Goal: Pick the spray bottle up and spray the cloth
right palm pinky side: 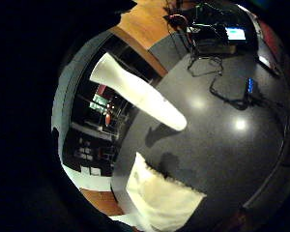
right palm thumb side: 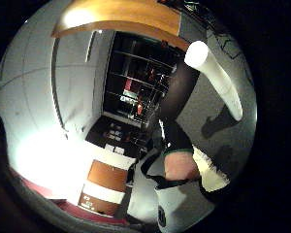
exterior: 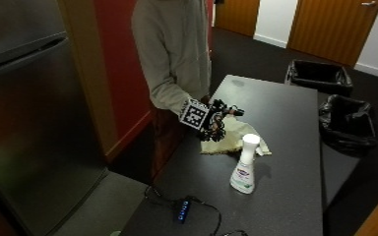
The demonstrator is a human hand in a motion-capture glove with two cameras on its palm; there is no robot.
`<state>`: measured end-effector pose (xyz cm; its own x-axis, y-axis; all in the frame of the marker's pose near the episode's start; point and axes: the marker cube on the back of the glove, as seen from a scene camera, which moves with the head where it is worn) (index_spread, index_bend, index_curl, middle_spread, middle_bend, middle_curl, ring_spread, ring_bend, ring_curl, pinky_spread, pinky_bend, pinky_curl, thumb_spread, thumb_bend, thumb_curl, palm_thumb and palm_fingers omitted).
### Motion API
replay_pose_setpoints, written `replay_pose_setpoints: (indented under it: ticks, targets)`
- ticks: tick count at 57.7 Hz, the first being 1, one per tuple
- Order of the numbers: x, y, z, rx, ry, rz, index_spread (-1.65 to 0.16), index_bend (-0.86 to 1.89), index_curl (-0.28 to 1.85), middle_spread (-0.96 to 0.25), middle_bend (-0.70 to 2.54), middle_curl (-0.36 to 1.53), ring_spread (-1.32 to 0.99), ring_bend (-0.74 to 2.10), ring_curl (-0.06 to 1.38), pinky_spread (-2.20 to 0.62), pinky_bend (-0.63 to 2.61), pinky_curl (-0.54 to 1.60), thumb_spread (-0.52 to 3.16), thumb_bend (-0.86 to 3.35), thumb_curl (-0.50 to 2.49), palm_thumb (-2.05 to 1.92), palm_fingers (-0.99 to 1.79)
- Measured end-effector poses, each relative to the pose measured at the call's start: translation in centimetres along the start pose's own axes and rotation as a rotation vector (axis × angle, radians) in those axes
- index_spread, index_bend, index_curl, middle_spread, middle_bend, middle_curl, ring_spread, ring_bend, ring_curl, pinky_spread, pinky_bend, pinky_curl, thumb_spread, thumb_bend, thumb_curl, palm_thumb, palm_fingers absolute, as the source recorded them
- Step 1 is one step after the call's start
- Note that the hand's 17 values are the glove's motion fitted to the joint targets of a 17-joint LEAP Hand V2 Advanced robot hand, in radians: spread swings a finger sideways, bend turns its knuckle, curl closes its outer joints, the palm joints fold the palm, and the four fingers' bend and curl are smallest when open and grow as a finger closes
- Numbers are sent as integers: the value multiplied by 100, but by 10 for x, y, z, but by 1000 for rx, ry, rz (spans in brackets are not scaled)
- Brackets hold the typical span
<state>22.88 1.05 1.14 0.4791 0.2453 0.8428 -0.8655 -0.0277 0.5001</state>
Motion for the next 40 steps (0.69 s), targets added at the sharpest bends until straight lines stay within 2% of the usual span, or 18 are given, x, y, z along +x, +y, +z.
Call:
replay_pose_setpoints:
  ticks: [5,11,40]
  targets:
    - [6,-8,9,68,-19,-32,-21,11,21,1,29,37,7,38,30,20,38,36,96,-3,45,77,14]
    - [6,-7,16,-11,-45,109,-21,12,21,1,29,37,7,40,30,20,38,36,96,-3,45,77,14]
    - [25,-52,72,-36,-89,211,-21,12,21,1,31,38,6,41,31,20,38,35,94,-3,45,76,15]
